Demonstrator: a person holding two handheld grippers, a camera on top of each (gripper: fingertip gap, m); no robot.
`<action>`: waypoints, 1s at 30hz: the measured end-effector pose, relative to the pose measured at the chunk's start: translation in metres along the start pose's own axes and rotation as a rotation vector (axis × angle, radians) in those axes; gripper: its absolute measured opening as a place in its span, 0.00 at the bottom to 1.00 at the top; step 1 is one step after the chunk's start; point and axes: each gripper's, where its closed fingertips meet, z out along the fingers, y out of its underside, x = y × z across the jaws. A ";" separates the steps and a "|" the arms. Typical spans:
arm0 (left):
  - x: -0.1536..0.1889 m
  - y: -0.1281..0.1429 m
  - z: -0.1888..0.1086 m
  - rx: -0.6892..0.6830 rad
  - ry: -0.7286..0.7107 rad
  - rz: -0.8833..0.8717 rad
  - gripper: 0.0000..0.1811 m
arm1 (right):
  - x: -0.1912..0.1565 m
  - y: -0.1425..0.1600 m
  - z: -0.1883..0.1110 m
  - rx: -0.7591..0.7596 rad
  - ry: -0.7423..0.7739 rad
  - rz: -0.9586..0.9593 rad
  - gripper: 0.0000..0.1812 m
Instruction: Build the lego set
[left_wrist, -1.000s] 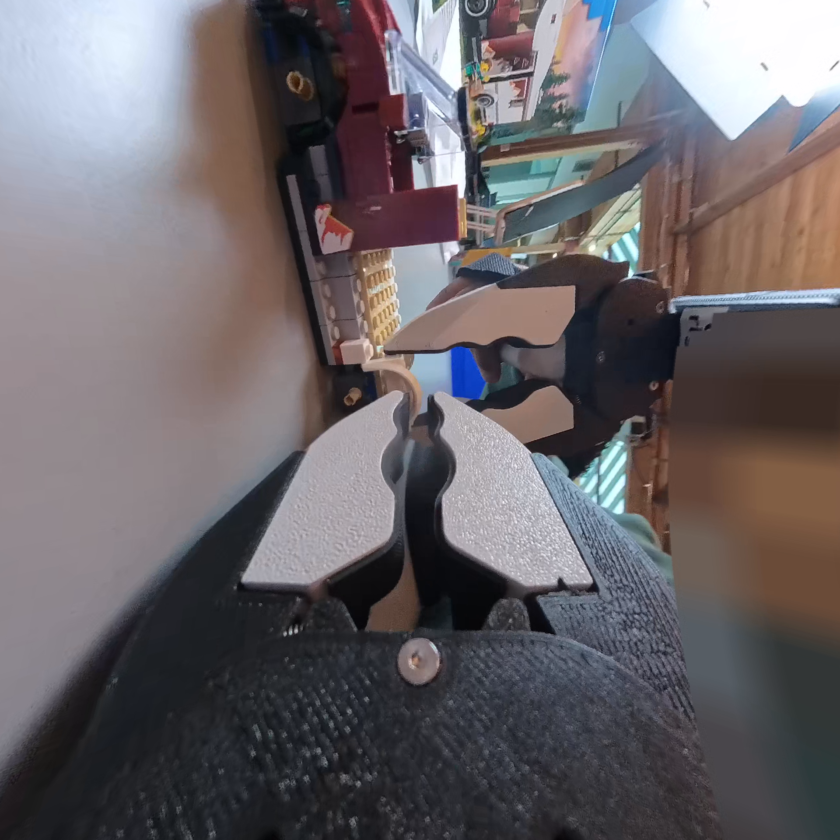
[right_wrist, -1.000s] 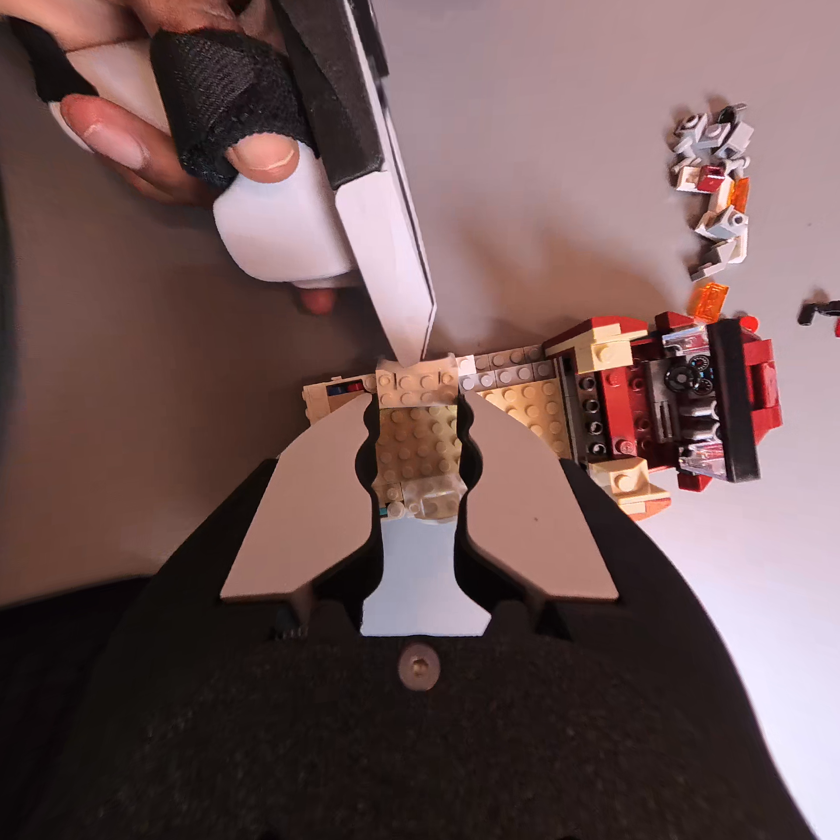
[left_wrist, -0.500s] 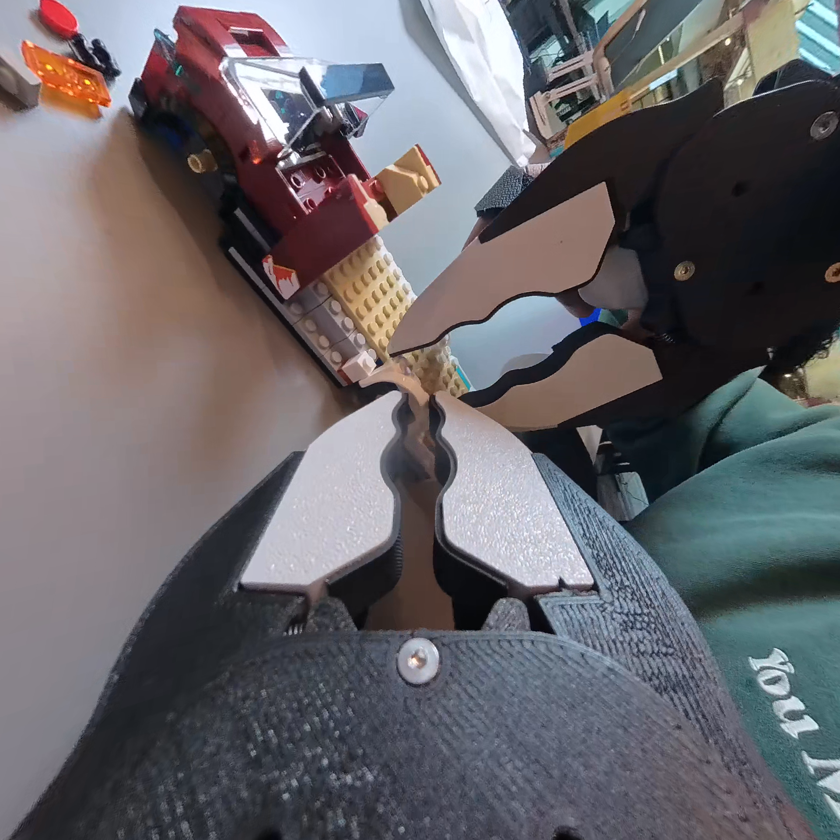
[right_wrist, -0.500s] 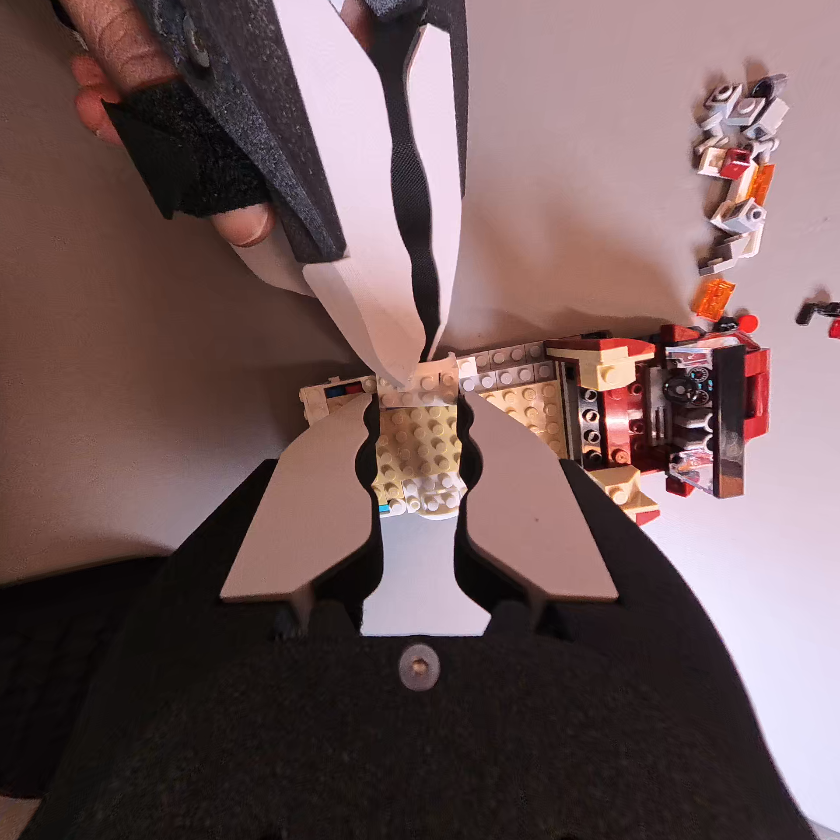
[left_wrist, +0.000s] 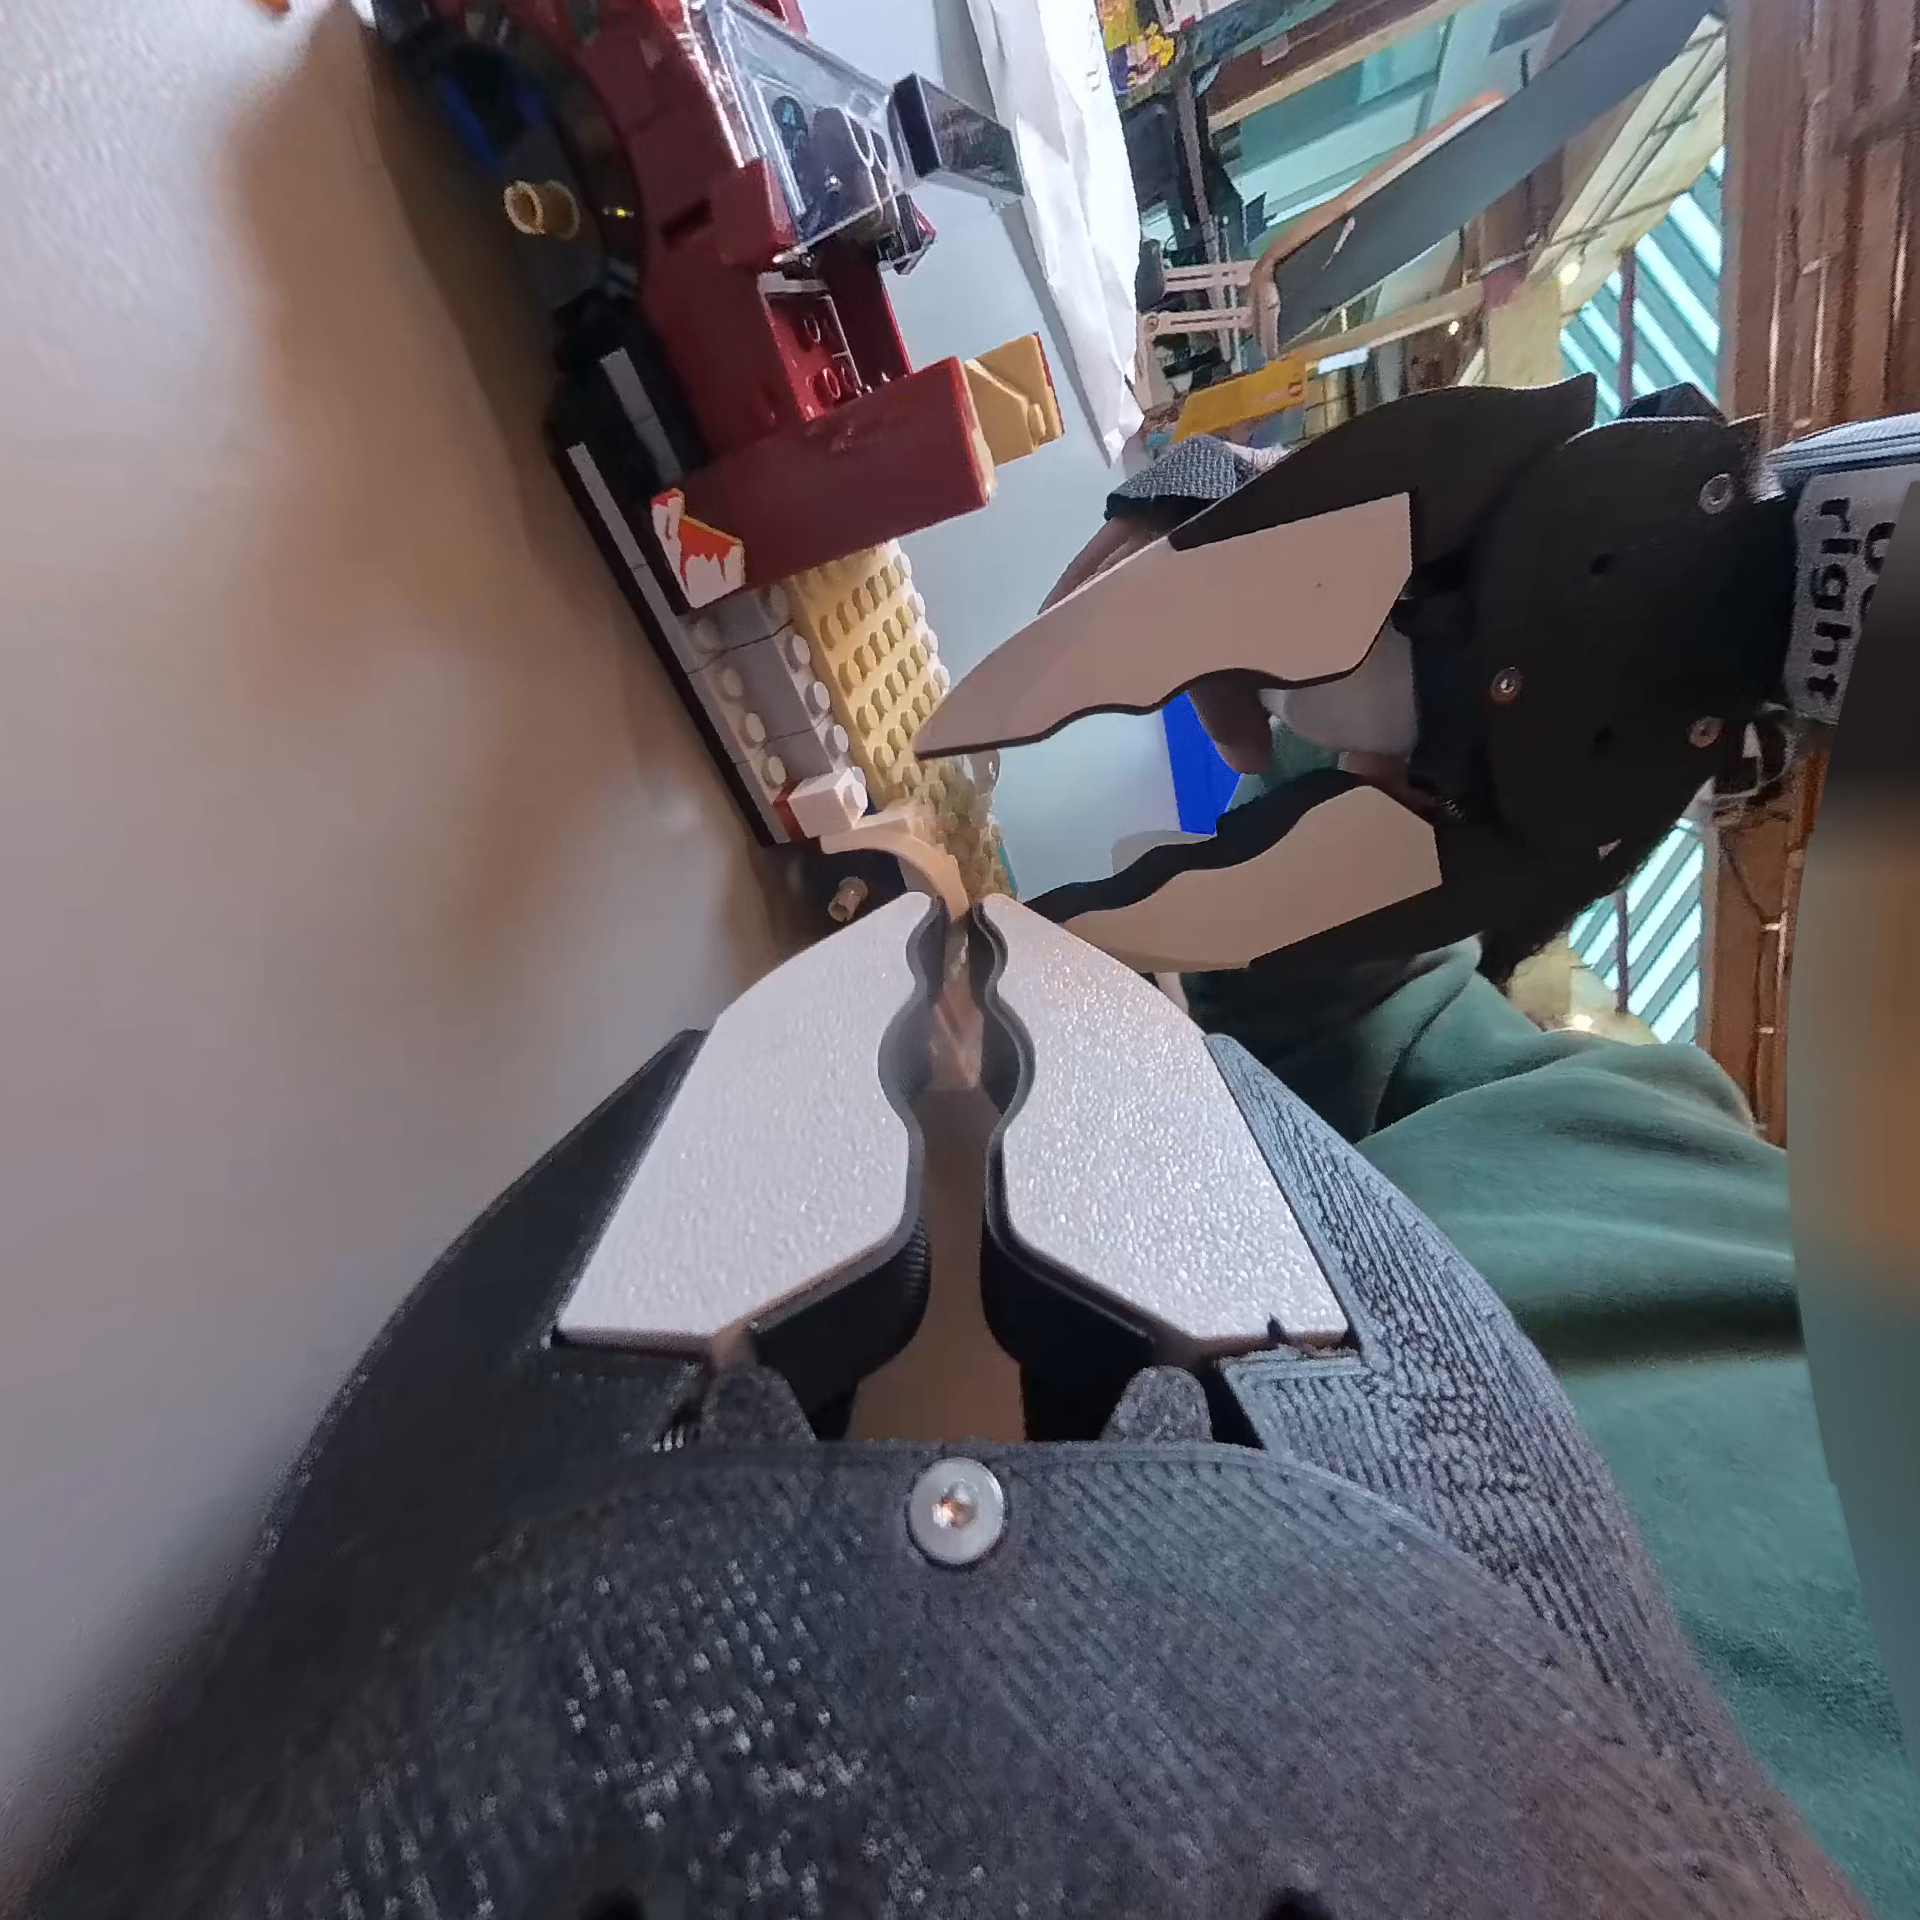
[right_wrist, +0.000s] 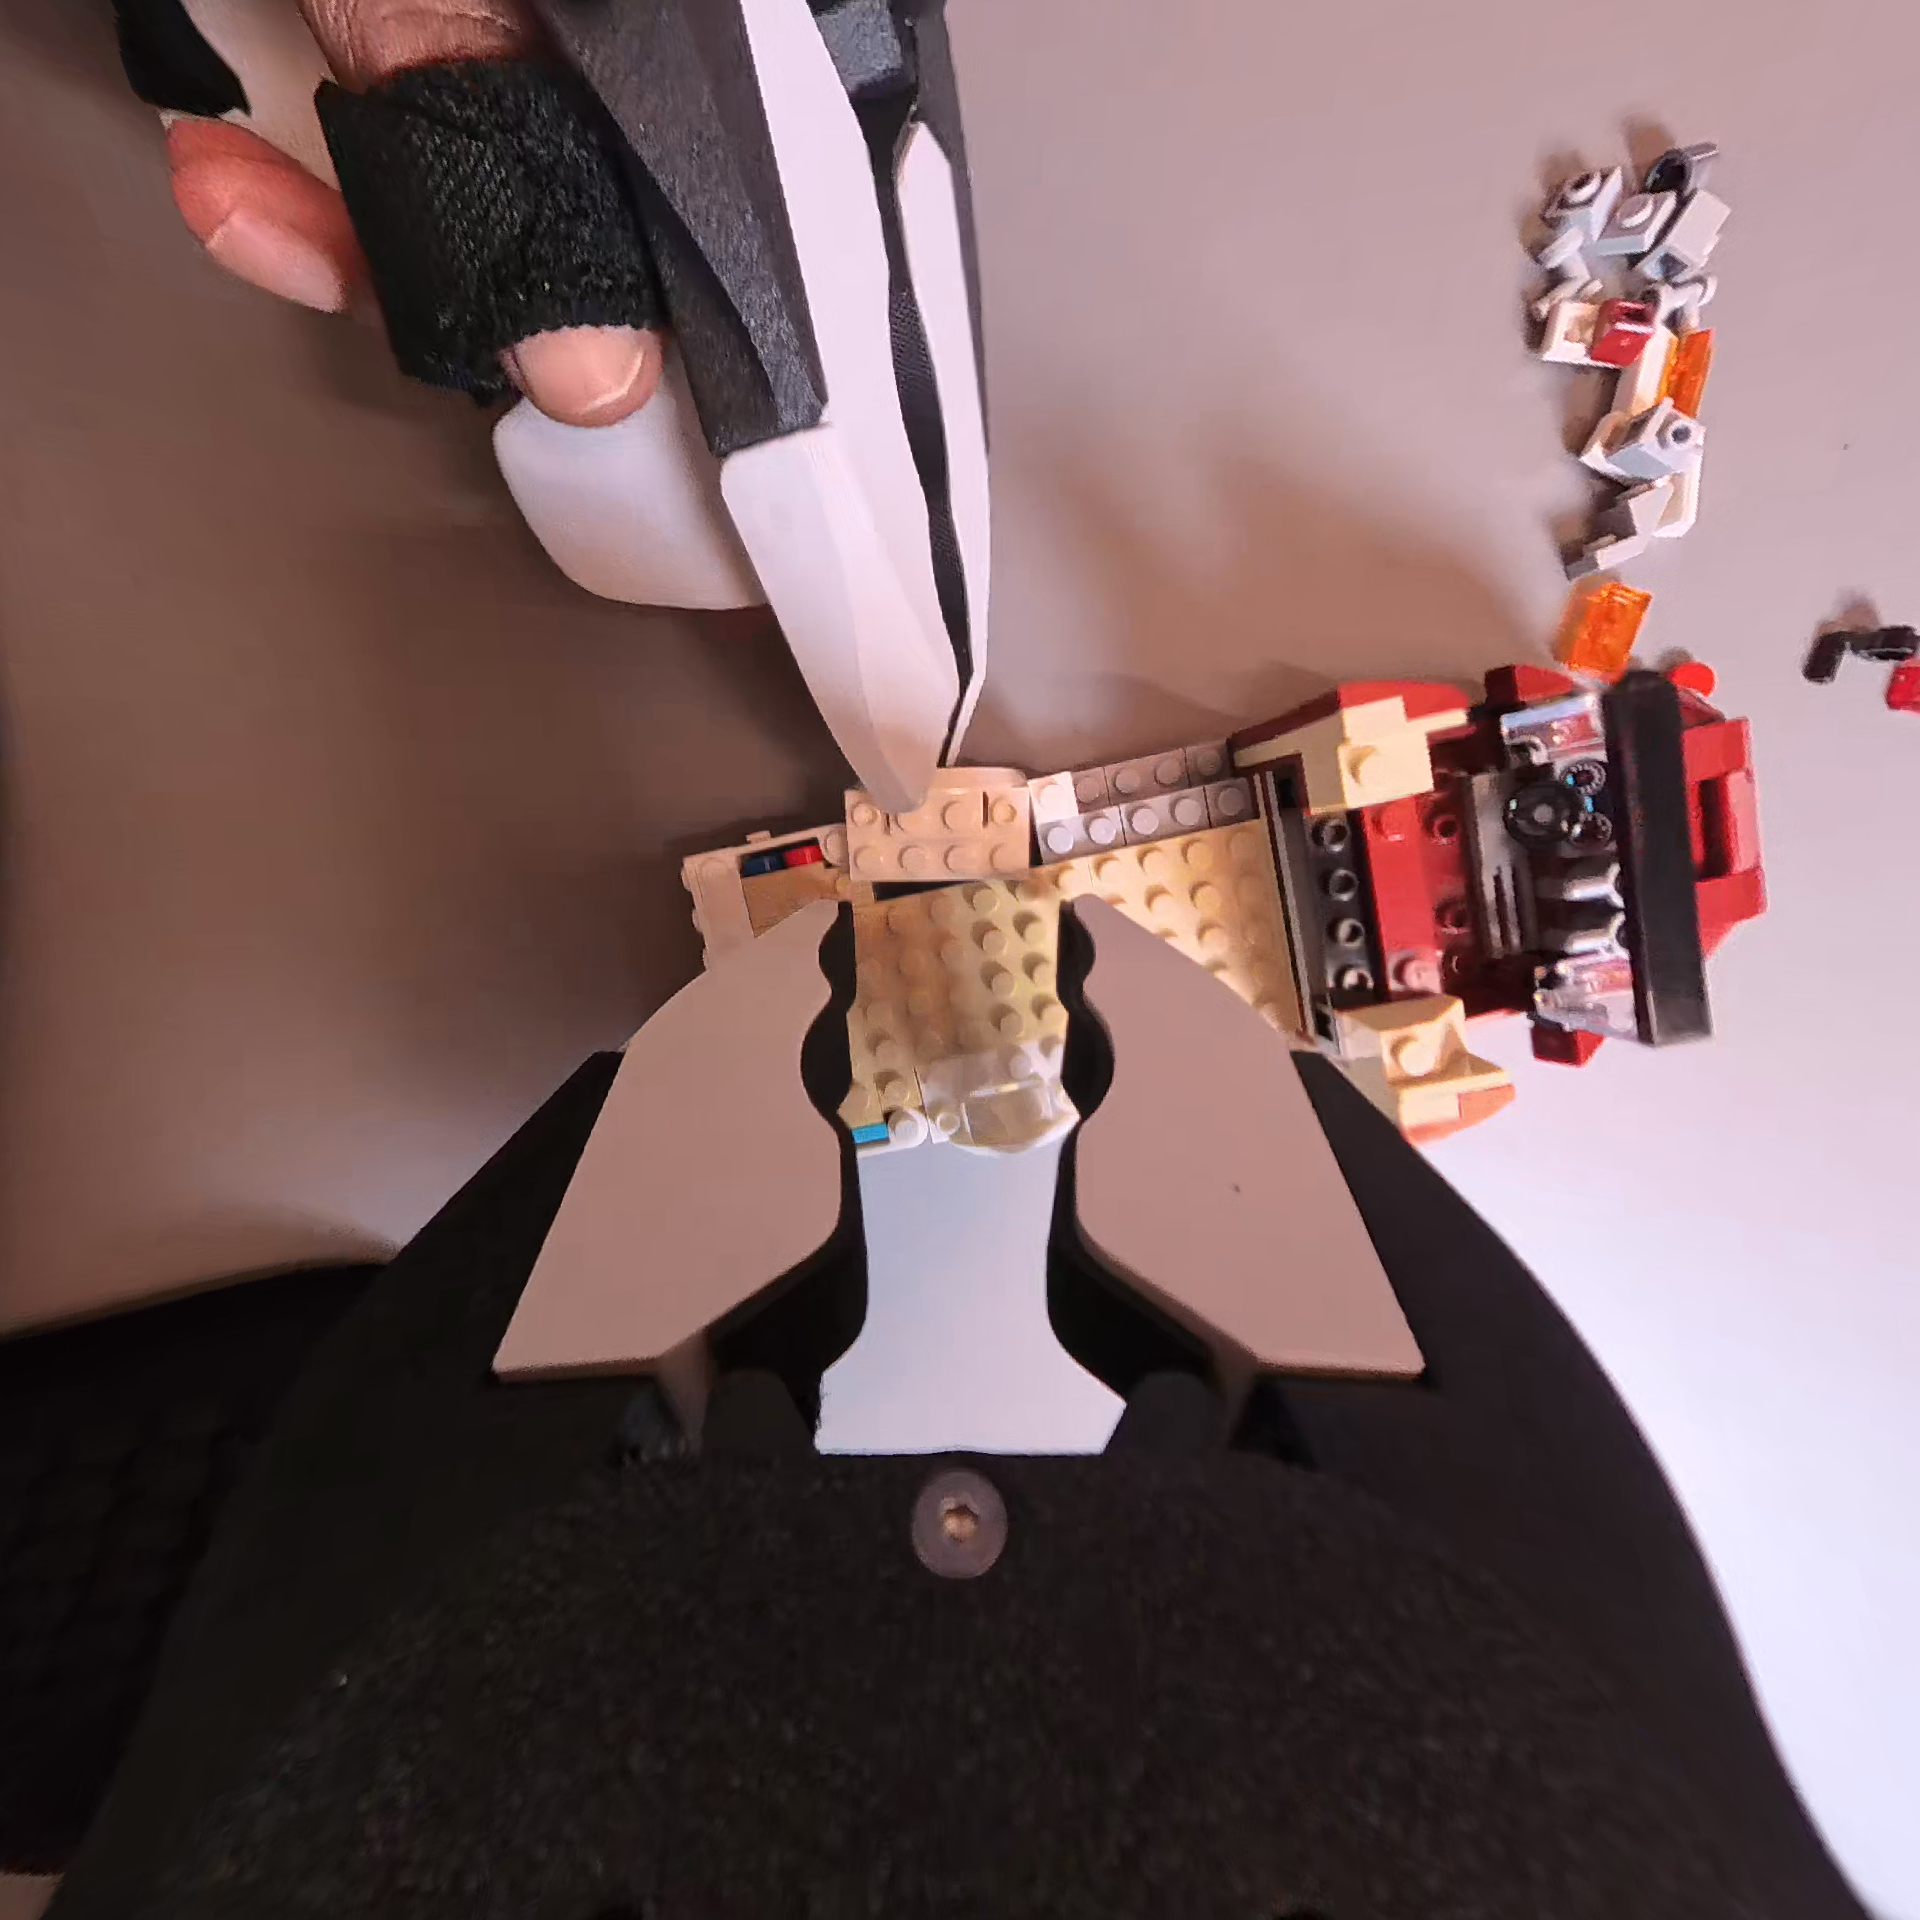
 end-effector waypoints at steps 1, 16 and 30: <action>0.000 0.000 0.000 0.008 0.003 -0.013 0.02 | 0.001 0.002 -0.002 0.015 -0.002 0.010 0.21; 0.006 -0.001 0.004 0.113 0.078 -0.193 0.02 | -0.016 0.057 -0.013 0.159 -0.019 0.193 0.35; 0.005 -0.002 0.004 0.207 0.139 -0.356 0.02 | -0.025 0.046 -0.004 0.202 -0.062 0.214 0.26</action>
